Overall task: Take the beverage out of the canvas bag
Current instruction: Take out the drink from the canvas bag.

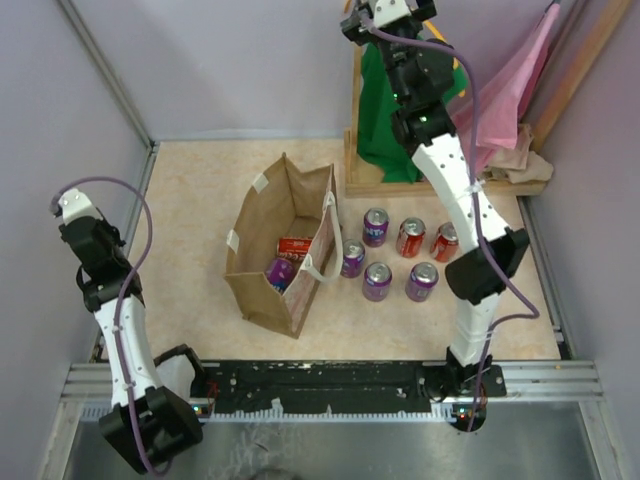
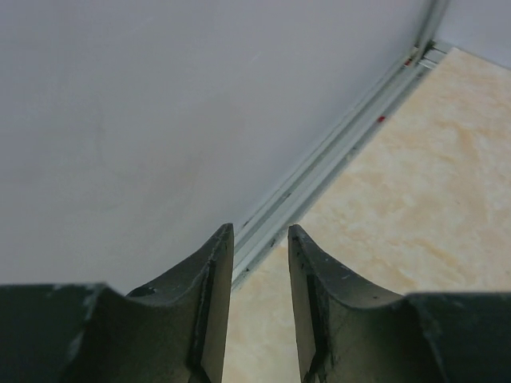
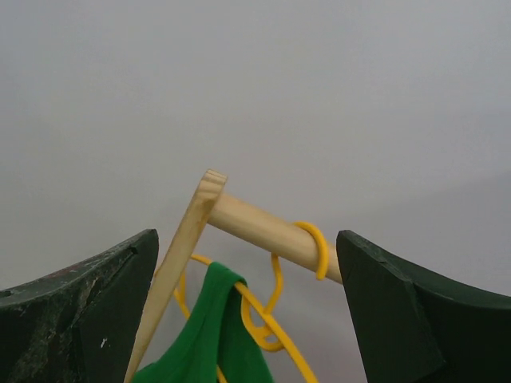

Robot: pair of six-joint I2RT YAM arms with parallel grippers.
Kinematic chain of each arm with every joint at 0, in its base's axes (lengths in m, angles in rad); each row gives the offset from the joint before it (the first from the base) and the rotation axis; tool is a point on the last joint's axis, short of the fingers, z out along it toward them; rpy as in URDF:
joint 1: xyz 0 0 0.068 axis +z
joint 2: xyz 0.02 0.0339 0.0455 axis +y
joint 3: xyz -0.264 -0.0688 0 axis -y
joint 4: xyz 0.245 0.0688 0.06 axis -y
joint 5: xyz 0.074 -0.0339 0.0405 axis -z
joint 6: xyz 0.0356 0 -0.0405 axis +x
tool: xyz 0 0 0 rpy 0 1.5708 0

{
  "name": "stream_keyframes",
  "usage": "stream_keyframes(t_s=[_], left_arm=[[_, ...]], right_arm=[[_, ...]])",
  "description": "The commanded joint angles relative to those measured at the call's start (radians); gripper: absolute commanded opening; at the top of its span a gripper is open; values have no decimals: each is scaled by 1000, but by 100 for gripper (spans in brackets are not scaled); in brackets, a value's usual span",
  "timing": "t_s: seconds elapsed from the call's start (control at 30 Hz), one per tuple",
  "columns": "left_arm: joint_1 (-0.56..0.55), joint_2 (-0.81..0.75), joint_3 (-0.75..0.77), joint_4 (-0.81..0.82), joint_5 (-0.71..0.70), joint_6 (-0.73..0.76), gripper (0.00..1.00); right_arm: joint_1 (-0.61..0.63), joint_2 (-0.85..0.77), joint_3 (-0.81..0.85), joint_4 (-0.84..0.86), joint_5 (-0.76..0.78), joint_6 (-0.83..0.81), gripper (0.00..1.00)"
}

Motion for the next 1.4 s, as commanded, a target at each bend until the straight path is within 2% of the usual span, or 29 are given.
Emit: stream_keyframes(t_s=[0.0, 0.1, 0.17, 0.33, 0.53, 0.63, 0.73, 0.83, 0.9, 0.97, 1.07, 1.13, 1.23, 1.3, 1.37], left_arm=[[19, -19, -3, -15, -113, -43, 41], [19, -30, 13, -76, -122, -36, 45], [19, -15, 47, -95, -140, -10, 46], [19, 40, 71, -61, -110, 33, 47], [19, 61, -11, 94, 83, 22, 47], [19, 98, 22, 115, 214, 69, 47], [19, 156, 108, 58, 304, 103, 46], [19, 184, 133, 81, 398, 133, 47], [19, 194, 133, 108, 465, 125, 47], [-12, 179, 114, 150, 462, 110, 48], [-29, 93, 21, 265, 504, -25, 55], [-29, 64, 14, 275, 538, -75, 57], [-29, 43, 8, 282, 613, -87, 59], [-40, 3, -13, 295, 640, -91, 59], [-71, -50, -24, 251, 666, -66, 59]], right_arm=[[-67, 91, 212, 110, -85, 77, 92], [-89, 267, 448, 1, -73, 81, 91], [-100, 304, 521, -32, -69, 105, 91], [-140, 202, 373, -53, -65, 229, 92], [-137, 91, 354, -274, 10, 321, 93], [-125, 11, 295, -376, 49, 379, 89], [-68, -39, 248, -504, 116, 360, 86], [34, -60, 225, -628, 272, 298, 86], [68, -47, 255, -738, 310, 348, 86], [76, -11, 345, -889, 222, 450, 88], [85, 40, 490, -1057, 1, 573, 96], [86, 6, 452, -1087, -71, 653, 94], [86, -60, 274, -1099, -154, 774, 89], [106, -45, 281, -1185, -201, 790, 86], [188, -16, 321, -1277, -153, 735, 86]])
